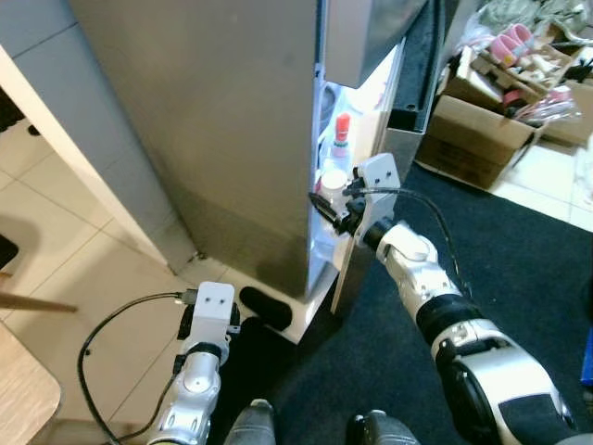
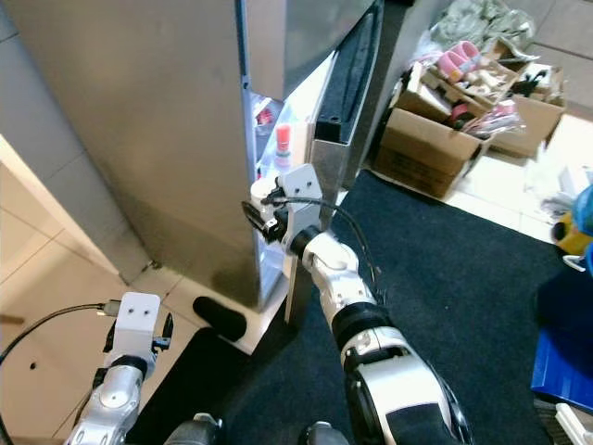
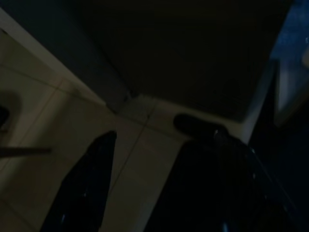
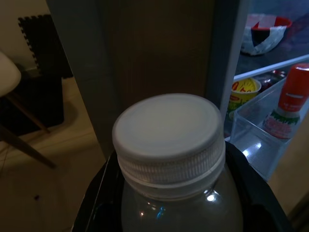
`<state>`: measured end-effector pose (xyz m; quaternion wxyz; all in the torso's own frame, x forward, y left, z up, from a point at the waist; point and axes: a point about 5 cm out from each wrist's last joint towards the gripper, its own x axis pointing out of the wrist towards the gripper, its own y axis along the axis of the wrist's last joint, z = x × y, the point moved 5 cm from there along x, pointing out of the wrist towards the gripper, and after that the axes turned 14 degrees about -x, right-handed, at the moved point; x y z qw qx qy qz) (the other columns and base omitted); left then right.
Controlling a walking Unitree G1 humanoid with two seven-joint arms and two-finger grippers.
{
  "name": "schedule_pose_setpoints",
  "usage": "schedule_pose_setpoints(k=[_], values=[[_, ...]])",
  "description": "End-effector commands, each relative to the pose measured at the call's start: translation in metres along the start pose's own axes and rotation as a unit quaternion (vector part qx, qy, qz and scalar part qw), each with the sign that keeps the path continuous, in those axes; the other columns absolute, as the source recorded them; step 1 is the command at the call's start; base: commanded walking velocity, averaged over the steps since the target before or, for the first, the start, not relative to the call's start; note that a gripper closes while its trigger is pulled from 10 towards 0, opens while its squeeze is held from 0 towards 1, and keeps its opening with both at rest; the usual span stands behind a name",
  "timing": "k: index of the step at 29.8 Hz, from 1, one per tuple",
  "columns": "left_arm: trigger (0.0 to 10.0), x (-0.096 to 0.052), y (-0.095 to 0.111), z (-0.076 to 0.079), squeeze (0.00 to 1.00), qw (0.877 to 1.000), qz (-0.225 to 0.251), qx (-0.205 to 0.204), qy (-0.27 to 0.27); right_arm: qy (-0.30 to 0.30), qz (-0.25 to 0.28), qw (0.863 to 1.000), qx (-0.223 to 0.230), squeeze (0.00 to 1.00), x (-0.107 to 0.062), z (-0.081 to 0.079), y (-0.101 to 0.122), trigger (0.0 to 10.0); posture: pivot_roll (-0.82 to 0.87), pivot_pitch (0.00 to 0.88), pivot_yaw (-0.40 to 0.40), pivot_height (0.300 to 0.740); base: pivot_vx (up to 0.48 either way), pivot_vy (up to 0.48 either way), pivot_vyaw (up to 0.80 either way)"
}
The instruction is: Restocking fridge
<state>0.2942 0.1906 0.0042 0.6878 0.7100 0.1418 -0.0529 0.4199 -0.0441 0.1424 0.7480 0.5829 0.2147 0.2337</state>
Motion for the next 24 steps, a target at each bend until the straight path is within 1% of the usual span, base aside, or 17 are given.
schedule_pose_setpoints(k=[1, 2, 3, 4, 7, 8, 9, 12, 14, 15, 18, 19, 20, 21, 22, 23, 24], values=[[10.0, -0.007, -0.004, -0.002, 0.0, 1.0, -0.012, 0.023, -0.011, -0.029, 0.01, 1.0, -0.002, 0.0, 0.002, 0.012, 0.009, 10.0, 0.21, 0.22, 0.0, 0.74, 0.0, 0.0, 0.0], [10.0, -0.007, -0.004, -0.002, 0.0, 1.0, -0.012, 0.023, -0.011, -0.029, 0.01, 1.0, -0.002, 0.0, 0.002, 0.012, 0.009, 10.0, 0.21, 0.22, 0.0, 0.74, 0.0, 0.0, 0.0], [10.0, -0.009, -0.004, -0.002, 0.0, 1.0, -0.013, 0.024, -0.012, -0.047, 0.002, 0.999, -0.012, 0.0, 0.002, 0.019, 0.009, 10.0, 0.2, 0.221, 0.002, 0.74, 0.0, 0.0, 0.0], [10.0, -0.011, -0.004, -0.001, 0.0, 0.999, -0.015, 0.024, -0.014, -0.078, -0.01, 0.997, -0.025, 0.0, 0.0, 0.028, 0.008, 10.0, 0.19, 0.226, 0.004, 0.74, 0.0, 0.0, 0.0], [10.0, -0.013, -0.004, 0.002, 0.0, 0.999, -0.019, 0.025, -0.018, -0.137, -0.032, 0.989, -0.048, 0.0, -0.005, 0.047, 0.005, 10.0, 0.18, 0.227, 0.006, 0.74, 0.0, 0.0, 0.0], [10.0, -0.012, -0.004, 0.005, 0.0, 0.999, -0.021, 0.026, -0.022, -0.178, -0.044, 0.982, -0.054, 0.0, -0.013, 0.063, 0.001, 10.0, 0.18, 0.227, 0.006, 0.74, 0.0, 0.0, 0.0], [10.0, -0.012, -0.004, 0.005, 0.0, 0.999, -0.021, 0.026, -0.022, -0.178, -0.044, 0.982, -0.054, 0.0, -0.013, 0.063, 0.001, 10.0, 0.18, 0.227, 0.006, 0.74, 0.0, 0.0, 0.0], [10.0, -0.009, -0.001, 0.015, 0.0, 0.999, -0.023, 0.024, -0.036, -0.294, -0.088, 0.949, -0.074, 0.0, -0.05, 0.114, -0.014, 10.0, 0.14, 0.233, 0.011, 0.74, 0.0, 0.0, 0.0], [10.0, -0.008, 0.0, 0.018, 0.0, 0.999, -0.025, 0.023, -0.041, -0.34, -0.107, 0.931, -0.079, 0.0, -0.073, 0.138, -0.022, 10.0, 0.13, 0.235, 0.013, 0.74, 0.0, 0.0, 0.0], [10.0, -0.008, 0.0, 0.018, 0.0, 0.999, -0.025, 0.023, -0.041, -0.34, -0.107, 0.931, -0.079, 0.0, -0.073, 0.138, -0.022, 10.0, 0.13, 0.235, 0.013, 0.74, 0.0, 0.0, 0.0], [10.0, -0.008, 0.001, 0.021, 0.0, 0.998, -0.028, 0.023, -0.045, -0.384, -0.124, 0.911, -0.08, 0.0, -0.098, 0.159, -0.031, 10.0, 0.11, 0.236, 0.014, 0.74, 0.0, 0.0, 0.0], [10.0, -0.007, 0.001, 0.023, 0.0, 0.998, -0.029, 0.022, -0.047, -0.413, -0.135, 0.897, -0.082, 0.0, -0.116, 0.172, -0.036, 10.0, 0.1, 0.238, 0.014, 0.74, 0.0, 0.0, 0.0], [10.0, -0.007, 0.001, 0.024, 0.0, 0.998, -0.03, 0.022, -0.049, -0.434, -0.143, 0.885, -0.085, 0.0, -0.129, 0.181, -0.039, 10.0, 0.1, 0.238, 0.014, 0.74, 0.0, 0.0, 0.0], [10.0, -0.007, 0.001, 0.024, 0.0, 0.998, -0.03, 0.022, -0.049, -0.434, -0.143, 0.885, -0.085, 0.0, -0.129, 0.181, -0.039, 10.0, 0.1, 0.238, 0.014, 0.74, 0.0, 0.0, 0.0], [10.0, -0.007, 0.001, 0.025, 0.0, 0.998, -0.031, 0.022, -0.05, -0.446, -0.148, 0.878, -0.088, 0.0, -0.137, 0.186, -0.041, 10.0, 0.1, 0.238, 0.014, 0.74, 0.0, 0.0, 0.0], [10.0, -0.007, 0.001, 0.026, 0.0, 0.998, -0.031, 0.022, -0.052, -0.474, -0.151, 0.863, -0.089, 0.0, -0.157, 0.198, -0.043, 10.0, 0.09, 0.241, 0.011, 0.74, 0.0, 0.0, 0.0], [10.0, -0.007, 0.0, 0.027, 0.0, 0.998, -0.032, 0.021, -0.053, -0.49, -0.149, 0.854, -0.091, 0.0, -0.17, 0.206, -0.043, 10.0, 0.08, 0.242, 0.011, 0.74, 0.0, 0.0, 0.0]])
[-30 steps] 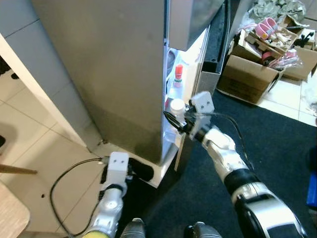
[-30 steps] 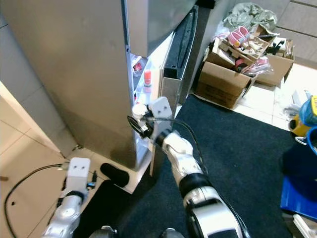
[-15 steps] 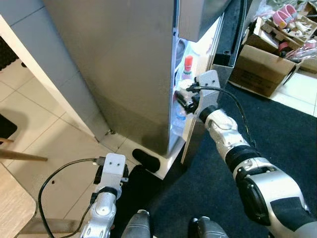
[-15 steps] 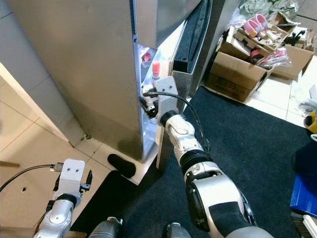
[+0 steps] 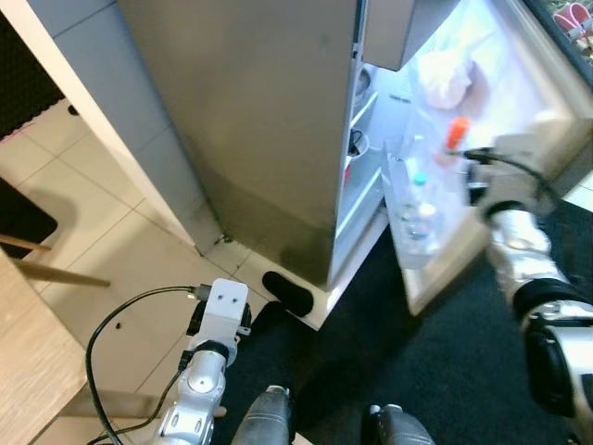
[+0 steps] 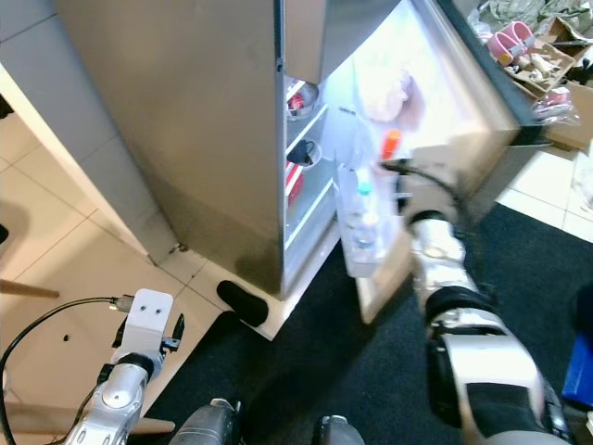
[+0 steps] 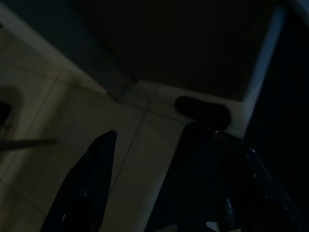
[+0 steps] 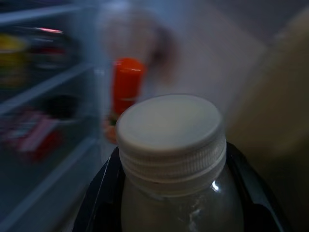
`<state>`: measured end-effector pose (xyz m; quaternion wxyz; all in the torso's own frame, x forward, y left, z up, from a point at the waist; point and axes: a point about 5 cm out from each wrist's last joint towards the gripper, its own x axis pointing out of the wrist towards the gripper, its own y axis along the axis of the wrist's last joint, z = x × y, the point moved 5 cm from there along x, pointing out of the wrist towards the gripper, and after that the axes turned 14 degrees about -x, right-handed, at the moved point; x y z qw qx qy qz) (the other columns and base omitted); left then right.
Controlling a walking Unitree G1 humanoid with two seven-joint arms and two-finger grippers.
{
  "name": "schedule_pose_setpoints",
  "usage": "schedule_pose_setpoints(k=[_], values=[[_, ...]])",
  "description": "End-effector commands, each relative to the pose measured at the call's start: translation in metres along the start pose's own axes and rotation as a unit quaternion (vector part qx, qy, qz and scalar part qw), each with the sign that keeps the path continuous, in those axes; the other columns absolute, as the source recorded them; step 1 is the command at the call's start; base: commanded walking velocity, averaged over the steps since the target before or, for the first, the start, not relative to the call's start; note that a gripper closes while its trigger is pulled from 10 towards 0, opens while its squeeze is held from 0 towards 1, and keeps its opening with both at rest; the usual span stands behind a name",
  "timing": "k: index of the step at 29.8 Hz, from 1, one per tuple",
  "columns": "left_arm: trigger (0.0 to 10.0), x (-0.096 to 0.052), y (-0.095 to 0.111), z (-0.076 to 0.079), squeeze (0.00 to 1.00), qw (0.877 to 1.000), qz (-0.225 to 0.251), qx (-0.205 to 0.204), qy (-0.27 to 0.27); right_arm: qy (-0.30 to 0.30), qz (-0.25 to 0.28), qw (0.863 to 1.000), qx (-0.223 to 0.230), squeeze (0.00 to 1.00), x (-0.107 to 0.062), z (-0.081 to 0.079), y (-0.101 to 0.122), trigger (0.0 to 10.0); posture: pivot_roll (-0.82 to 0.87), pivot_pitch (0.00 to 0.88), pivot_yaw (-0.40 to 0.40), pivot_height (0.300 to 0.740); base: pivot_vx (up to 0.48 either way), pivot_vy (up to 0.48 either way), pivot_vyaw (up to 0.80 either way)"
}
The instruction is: Restocking fridge
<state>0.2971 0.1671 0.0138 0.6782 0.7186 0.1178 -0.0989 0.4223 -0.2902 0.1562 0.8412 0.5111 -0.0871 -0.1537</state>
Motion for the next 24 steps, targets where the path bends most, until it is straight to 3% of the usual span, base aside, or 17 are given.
schedule_pose_setpoints(k=[1, 4, 7, 8, 11, 13, 15, 16, 18, 19, 21, 24], values=[[10.0, -0.003, -0.01, 0.006, 0.0, 1.0, -0.019, -0.001, -0.008, -0.047, 0.003, 0.999, 0.02, 0.0, -0.003, 0.034, -0.014, 10.0, 0.08, 0.242, 0.011, 0.74, 0.0, 0.0, 0.0], [10.0, -0.002, -0.011, 0.009, 0.0, 1.0, -0.021, -0.001, -0.012, -0.04, 0.028, 0.998, 0.038, 0.0, -0.006, 0.037, -0.012, 10.0, 0.07, 0.241, 0.011, 0.74, 0.0, 0.0, 0.0], [10.0, 0.0, -0.009, 0.014, 0.0, 1.0, -0.019, 0.001, -0.021, 0.007, 0.059, 0.997, 0.048, 0.0, -0.013, 0.007, -0.009, 10.0, 0.06, 0.238, 0.01, 0.74, 0.0, 0.0, 0.0], [10.0, 0.0, -0.009, 0.014, 0.0, 1.0, -0.019, 0.001, -0.021, 0.007, 0.059, 0.997, 0.048, 0.0, -0.013, 0.007, -0.009, 10.0, 0.06, 0.238, 0.01, 0.74, 0.0, 0.0, 0.0], [10.0, 0.002, -0.005, 0.017, 0.0, 0.999, -0.012, 0.012, -0.033, 0.047, 0.063, 0.995, 0.059, 0.0, -0.025, -0.026, -0.017, 10.0, 0.06, 0.237, 0.008, 0.74, 0.0, 0.0, 0.0], [10.0, 0.003, -0.005, 0.018, 0.0, 0.999, -0.012, 0.014, -0.035, 0.053, 0.063, 0.995, 0.061, 0.0, -0.028, -0.031, -0.019, 10.0, 0.06, 0.237, 0.008, 0.74, 0.0, 0.0, 0.0], [10.0, 0.003, -0.003, 0.023, 0.0, 0.998, -0.009, 0.023, -0.058, 0.077, 0.027, 0.994, 0.072, 0.0, -0.046, -0.058, -0.046, 10.0, 0.06, 0.243, 0.0, 0.74, 0.0, 0.0, 0.0], [10.0, 0.003, -0.003, 0.023, 0.0, 0.998, -0.009, 0.023, -0.058, 0.077, 0.027, 0.994, 0.072, 0.0, -0.046, -0.058, -0.046, 10.0, 0.06, 0.243, 0.0, 0.74, 0.0, 0.0, 0.0], [10.0, 0.002, -0.001, 0.03, 0.0, 0.996, -0.003, 0.028, -0.082, 0.096, -0.03, 0.993, 0.066, 0.0, -0.072, -0.079, -0.088, 10.0, 0.05, 0.246, -0.01, 0.74, 0.0, 0.0, 0.0], [10.0, 0.002, -0.001, 0.03, 0.0, 0.996, -0.003, 0.028, -0.082, 0.096, -0.03, 0.993, 0.066, 0.0, -0.072, -0.079, -0.088, 10.0, 0.05, 0.246, -0.01, 0.74, 0.0, 0.0, 0.0], [10.0, 0.0, -0.002, 0.036, 0.0, 0.995, -0.001, 0.016, -0.098, 0.102, -0.091, 0.989, 0.051, 0.0, -0.101, -0.087, -0.13, 10.0, 0.04, 0.245, -0.014, 0.74, 0.0, 0.0, 0.0], [10.0, -0.003, -0.003, 0.045, 0.0, 0.993, -0.004, -0.004, -0.117, 0.099, -0.124, 0.986, 0.046, 0.0, -0.121, -0.086, -0.156, 10.0, 0.02, 0.248, -0.016, 0.74, 0.0, 0.0, 0.0]])
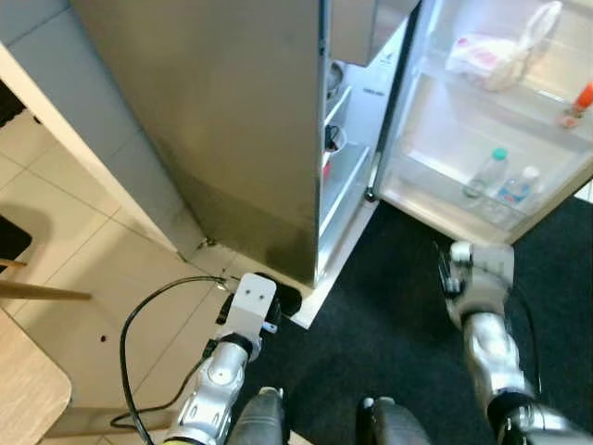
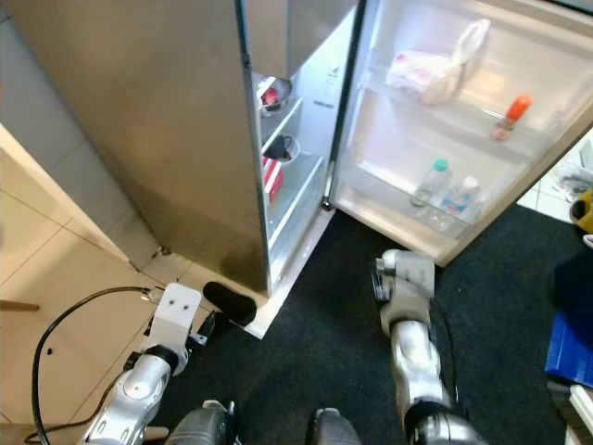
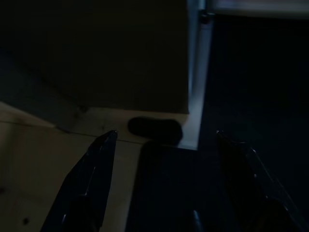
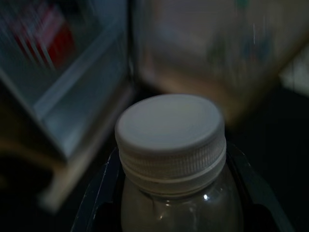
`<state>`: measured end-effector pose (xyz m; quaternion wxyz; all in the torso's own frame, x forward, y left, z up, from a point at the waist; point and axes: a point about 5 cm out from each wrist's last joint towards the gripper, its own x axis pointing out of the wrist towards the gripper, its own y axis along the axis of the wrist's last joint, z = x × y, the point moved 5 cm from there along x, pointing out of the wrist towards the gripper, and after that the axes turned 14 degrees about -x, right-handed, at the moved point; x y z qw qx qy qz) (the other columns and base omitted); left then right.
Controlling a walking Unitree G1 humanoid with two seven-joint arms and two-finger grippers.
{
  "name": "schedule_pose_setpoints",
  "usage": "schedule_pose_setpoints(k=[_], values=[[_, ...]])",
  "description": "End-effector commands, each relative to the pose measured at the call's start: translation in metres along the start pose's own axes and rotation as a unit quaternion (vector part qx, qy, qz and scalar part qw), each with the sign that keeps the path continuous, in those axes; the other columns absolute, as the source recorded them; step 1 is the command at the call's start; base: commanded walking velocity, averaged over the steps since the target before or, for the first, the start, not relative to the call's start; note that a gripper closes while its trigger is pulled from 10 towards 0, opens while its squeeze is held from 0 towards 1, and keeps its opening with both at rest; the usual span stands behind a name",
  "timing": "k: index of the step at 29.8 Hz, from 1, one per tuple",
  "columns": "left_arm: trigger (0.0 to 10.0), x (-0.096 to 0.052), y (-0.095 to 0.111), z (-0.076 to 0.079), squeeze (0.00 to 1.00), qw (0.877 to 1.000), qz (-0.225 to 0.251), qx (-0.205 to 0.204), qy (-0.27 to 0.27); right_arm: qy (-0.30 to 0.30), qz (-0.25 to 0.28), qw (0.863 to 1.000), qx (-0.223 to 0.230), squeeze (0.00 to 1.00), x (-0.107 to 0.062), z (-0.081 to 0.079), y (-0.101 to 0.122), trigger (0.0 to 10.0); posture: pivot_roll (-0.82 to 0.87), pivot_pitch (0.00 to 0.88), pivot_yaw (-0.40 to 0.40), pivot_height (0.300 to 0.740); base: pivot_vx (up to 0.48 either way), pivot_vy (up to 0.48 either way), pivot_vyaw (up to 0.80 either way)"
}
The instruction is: Restocking fridge
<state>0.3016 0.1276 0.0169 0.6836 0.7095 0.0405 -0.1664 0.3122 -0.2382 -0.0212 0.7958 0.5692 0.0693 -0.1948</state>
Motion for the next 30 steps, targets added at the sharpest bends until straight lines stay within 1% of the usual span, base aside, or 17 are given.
schedule_pose_setpoints(k=[1, 2, 3, 4, 5, 7, 8, 14, 15, 18, 19, 20, 23, 25, 30], values=[[10.0, -0.004, -0.009, 0.006, 0.0, 1.0, -0.012, -0.011, -0.015, -0.016, 0.003, 1.0, 0.003, 0.0, -0.002, 0.006, -0.002, 10.0, 0.02, 0.248, -0.016, 0.74, 0.0, 0.0, 0.0], [10.0, -0.003, -0.01, 0.01, 0.0, 0.999, -0.015, -0.023, -0.022, -0.016, 0.003, 1.0, 0.001, 0.0, -0.005, 0.006, -0.006, 10.0, 0.01, 0.249, -0.021, 0.74, 0.0, 0.0, 0.0], [10.0, -0.003, -0.01, 0.01, 0.0, 0.999, -0.015, -0.023, -0.022, -0.016, 0.003, 1.0, 0.001, 0.0, -0.005, 0.006, -0.006, 10.0, 0.01, 0.249, -0.021, 0.74, 0.0, 0.0, 0.0], [10.0, -0.003, -0.011, 0.014, 0.0, 0.999, -0.019, -0.039, -0.026, -0.016, 0.004, 1.0, -0.005, 0.0, -0.008, 0.006, -0.009, 10.0, -0.01, 0.249, -0.027, 0.74, 0.0, 0.0, 0.0], [10.0, -0.003, -0.011, 0.014, 0.0, 0.999, -0.019, -0.039, -0.026, -0.016, 0.004, 1.0, -0.005, 0.0, -0.008, 0.006, -0.009, 10.0, -0.01, 0.249, -0.027, 0.74, 0.0, 0.0, 0.0], [10.0, 0.001, -0.012, 0.018, 0.0, 0.997, -0.023, -0.067, -0.027, -0.019, 0.013, 1.0, -0.008, 0.0, -0.011, 0.009, -0.009, 10.0, -0.03, 0.24, -0.04, 0.74, 0.0, 0.0, 0.0], [10.0, 0.003, -0.011, 0.02, 0.0, 0.997, -0.023, -0.073, -0.027, -0.021, 0.018, 1.0, -0.01, 0.0, -0.012, 0.011, -0.007, 10.0, -0.03, 0.234, -0.042, 0.74, 0.0, 0.0, 0.0], [10.0, 0.008, -0.006, 0.023, 0.0, 0.997, -0.015, -0.074, -0.034, -0.018, 0.041, 0.999, -0.014, 0.0, -0.01, 0.007, 0.004, 10.0, -0.03, 0.214, -0.041, 0.74, 0.0, 0.0, 0.0], [10.0, 0.01, -0.003, 0.021, 0.0, 0.996, -0.011, -0.08, -0.031, -0.013, 0.052, 0.998, -0.016, 0.0, -0.01, 0.0, 0.01, 10.0, -0.02, 0.196, -0.032, 0.74, 0.0, 0.0, 0.0], [10.0, 0.011, -0.002, 0.02, 0.0, 0.996, -0.01, -0.083, -0.028, -0.011, 0.054, 0.998, -0.017, 0.0, -0.01, -0.002, 0.011, 10.0, -0.02, 0.193, -0.03, 0.74, 0.0, 0.0, 0.0], [10.0, 0.012, -0.003, 0.013, 0.0, 0.996, -0.01, -0.084, -0.014, -0.002, 0.061, 0.998, -0.017, 0.0, -0.011, -0.01, 0.014, 10.0, -0.01, 0.176, -0.028, 0.74, 0.0, 0.0, 0.0], [10.0, 0.012, -0.003, 0.01, 0.0, 0.996, -0.01, -0.083, -0.009, 0.002, 0.064, 0.998, -0.017, 0.0, -0.012, -0.013, 0.015, 10.0, -0.01, 0.176, -0.028, 0.74, 0.0, 0.0, 0.0], [10.0, 0.012, -0.003, 0.008, 0.0, 0.997, -0.009, -0.083, -0.006, 0.008, 0.067, 0.998, -0.018, 0.0, -0.013, -0.017, 0.016, 10.0, -0.01, 0.167, -0.03, 0.74, 0.0, 0.0, 0.0], [10.0, 0.013, -0.002, 0.006, 0.0, 0.997, -0.005, -0.078, -0.001, 0.021, 0.073, 0.997, -0.018, 0.0, -0.014, -0.024, 0.019, 10.0, 0.0, 0.152, -0.034, 0.74, 0.0, 0.0, 0.0], [10.0, 0.012, -0.002, 0.004, 0.0, 0.997, -0.001, -0.071, 0.003, 0.033, 0.082, 0.996, -0.02, 0.0, -0.015, -0.031, 0.023, 10.0, 0.01, 0.136, -0.038, 0.74, 0.0, 0.0, 0.0]])
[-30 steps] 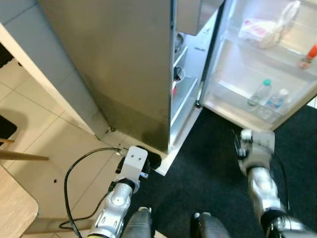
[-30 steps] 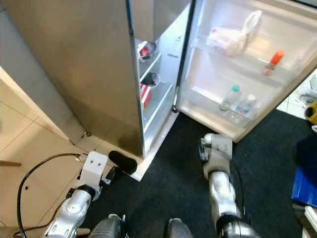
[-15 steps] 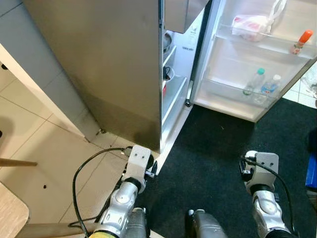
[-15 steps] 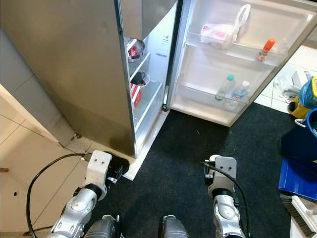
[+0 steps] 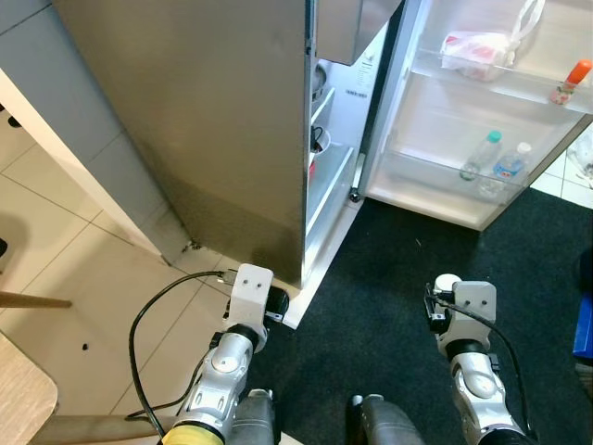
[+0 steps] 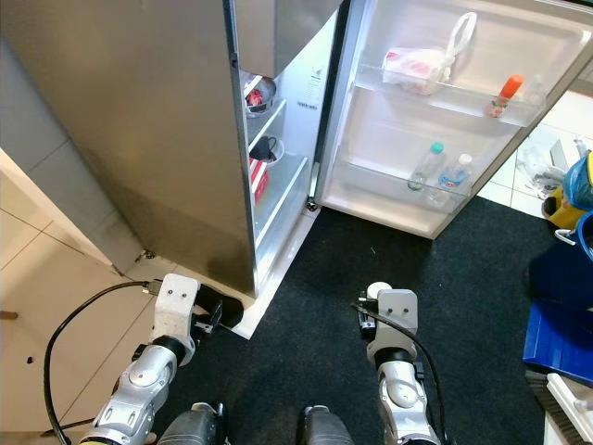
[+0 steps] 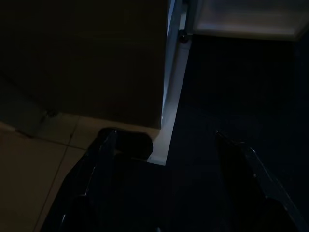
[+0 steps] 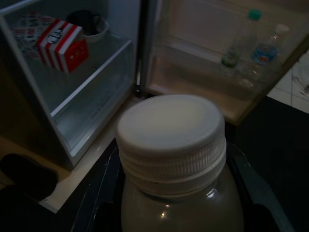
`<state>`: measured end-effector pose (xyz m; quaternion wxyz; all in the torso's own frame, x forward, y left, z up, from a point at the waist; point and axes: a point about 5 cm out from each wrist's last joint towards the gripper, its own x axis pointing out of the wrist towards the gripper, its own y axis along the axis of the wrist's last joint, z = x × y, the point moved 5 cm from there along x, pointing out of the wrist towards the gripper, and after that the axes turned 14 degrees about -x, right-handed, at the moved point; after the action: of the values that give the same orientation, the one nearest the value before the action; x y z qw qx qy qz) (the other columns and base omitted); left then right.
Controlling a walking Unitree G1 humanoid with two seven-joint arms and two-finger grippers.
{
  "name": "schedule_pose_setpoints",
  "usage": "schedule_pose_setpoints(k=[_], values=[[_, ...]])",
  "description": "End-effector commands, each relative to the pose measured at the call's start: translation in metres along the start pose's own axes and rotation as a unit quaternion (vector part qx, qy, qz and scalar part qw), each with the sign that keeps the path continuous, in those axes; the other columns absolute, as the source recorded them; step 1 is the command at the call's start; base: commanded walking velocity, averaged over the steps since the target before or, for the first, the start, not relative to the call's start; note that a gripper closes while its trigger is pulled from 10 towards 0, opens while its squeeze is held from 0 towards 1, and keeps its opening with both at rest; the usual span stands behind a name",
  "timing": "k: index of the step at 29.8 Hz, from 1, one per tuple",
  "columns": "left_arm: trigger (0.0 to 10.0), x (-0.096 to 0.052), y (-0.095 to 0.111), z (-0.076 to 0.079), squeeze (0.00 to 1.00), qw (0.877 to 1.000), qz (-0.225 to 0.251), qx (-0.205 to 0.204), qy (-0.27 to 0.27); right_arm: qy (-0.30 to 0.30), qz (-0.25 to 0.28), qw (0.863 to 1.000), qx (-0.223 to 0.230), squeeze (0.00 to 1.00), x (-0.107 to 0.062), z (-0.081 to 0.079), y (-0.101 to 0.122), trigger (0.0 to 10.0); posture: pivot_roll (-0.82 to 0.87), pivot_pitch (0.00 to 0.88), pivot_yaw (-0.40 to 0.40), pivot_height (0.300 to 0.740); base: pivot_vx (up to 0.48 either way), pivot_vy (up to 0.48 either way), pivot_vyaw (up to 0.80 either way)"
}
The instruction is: Restocking fridge
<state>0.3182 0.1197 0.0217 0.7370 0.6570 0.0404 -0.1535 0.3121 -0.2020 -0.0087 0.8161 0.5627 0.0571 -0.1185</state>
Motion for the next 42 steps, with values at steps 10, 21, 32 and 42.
schedule_pose_setpoints(k=[10, 21, 32, 42], values=[[10.0, -0.003, -0.012, -0.003, 0.0, 1.0, -0.011, 0.025, 0.007, 0.003, 0.016, 1.0, -0.003, 0.0, 0.001, 0.001, 0.006, 10.0, 0.01, 0.116, -0.037, 0.74, 0.0, 0.0, 0.0], [10.0, 0.004, -0.012, 0.008, 0.0, 0.999, -0.007, 0.04, -0.006, 0.008, -0.01, 1.0, -0.01, 0.0, -0.009, 0.002, -0.011, 10.0, -0.03, 0.12, -0.06, 0.74, 0.0, 0.0, 0.0], [10.0, 0.007, -0.017, 0.018, 0.0, 0.999, -0.011, 0.047, -0.016, 0.0, -0.017, 1.0, -0.013, 0.0, -0.008, 0.012, -0.014, 10.0, -0.05, 0.123, -0.072, 0.74, 0.0, 0.0, 0.0], [10.0, 0.01, -0.016, 0.019, 0.0, 0.999, -0.008, 0.042, -0.013, 0.003, -0.02, 1.0, -0.004, 0.0, -0.006, 0.011, -0.013, 10.0, -0.05, 0.124, -0.08, 0.74, 0.0, 0.0, -0.43]])
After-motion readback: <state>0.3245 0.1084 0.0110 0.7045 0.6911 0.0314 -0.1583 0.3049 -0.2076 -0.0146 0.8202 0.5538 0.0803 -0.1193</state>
